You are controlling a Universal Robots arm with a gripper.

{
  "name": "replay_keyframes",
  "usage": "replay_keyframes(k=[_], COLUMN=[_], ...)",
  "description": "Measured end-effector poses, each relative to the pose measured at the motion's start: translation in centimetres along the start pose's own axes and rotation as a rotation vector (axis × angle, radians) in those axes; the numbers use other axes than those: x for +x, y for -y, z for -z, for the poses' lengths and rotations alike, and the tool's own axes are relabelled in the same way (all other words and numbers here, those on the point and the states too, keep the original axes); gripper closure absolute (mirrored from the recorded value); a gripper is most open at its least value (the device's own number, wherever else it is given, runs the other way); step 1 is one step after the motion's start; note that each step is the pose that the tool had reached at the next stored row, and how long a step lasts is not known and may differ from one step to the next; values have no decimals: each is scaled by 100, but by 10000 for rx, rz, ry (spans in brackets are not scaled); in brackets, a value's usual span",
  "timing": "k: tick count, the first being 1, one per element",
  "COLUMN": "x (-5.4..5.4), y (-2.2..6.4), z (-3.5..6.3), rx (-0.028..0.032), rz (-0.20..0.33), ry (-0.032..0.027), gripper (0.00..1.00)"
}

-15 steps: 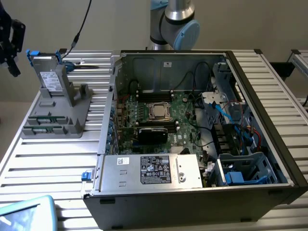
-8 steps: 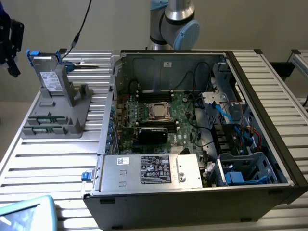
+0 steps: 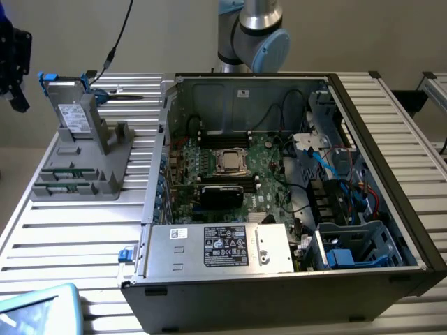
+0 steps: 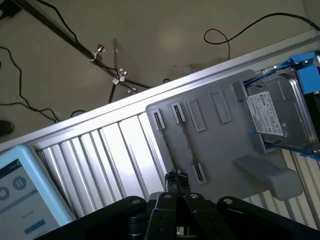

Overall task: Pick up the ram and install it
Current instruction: 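Pick up the ram and move it above insertion slot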

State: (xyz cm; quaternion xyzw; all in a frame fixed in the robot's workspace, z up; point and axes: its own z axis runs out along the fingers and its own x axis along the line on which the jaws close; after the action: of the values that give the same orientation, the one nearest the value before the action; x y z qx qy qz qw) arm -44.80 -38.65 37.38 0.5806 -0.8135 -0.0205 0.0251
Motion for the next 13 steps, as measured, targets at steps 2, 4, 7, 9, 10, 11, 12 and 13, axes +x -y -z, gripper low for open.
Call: replay_keyframes(k=[2, 4, 7, 9, 10, 11, 12, 13], x=[0, 0, 0, 0, 0, 0, 0, 0], y=[0, 0, 0, 0, 0, 0, 0, 0], z=[-2, -4, -6, -7, -7, -7, -7, -7], rx=[6, 10, 11, 17, 20, 23, 25, 28], rz=[369, 727, 1262, 1571, 1722, 1873, 2017, 2172], ry=[-23, -46, -83, -102, -111, -121, -130, -140], gripper=[89, 89, 89, 89, 89, 89, 89, 89])
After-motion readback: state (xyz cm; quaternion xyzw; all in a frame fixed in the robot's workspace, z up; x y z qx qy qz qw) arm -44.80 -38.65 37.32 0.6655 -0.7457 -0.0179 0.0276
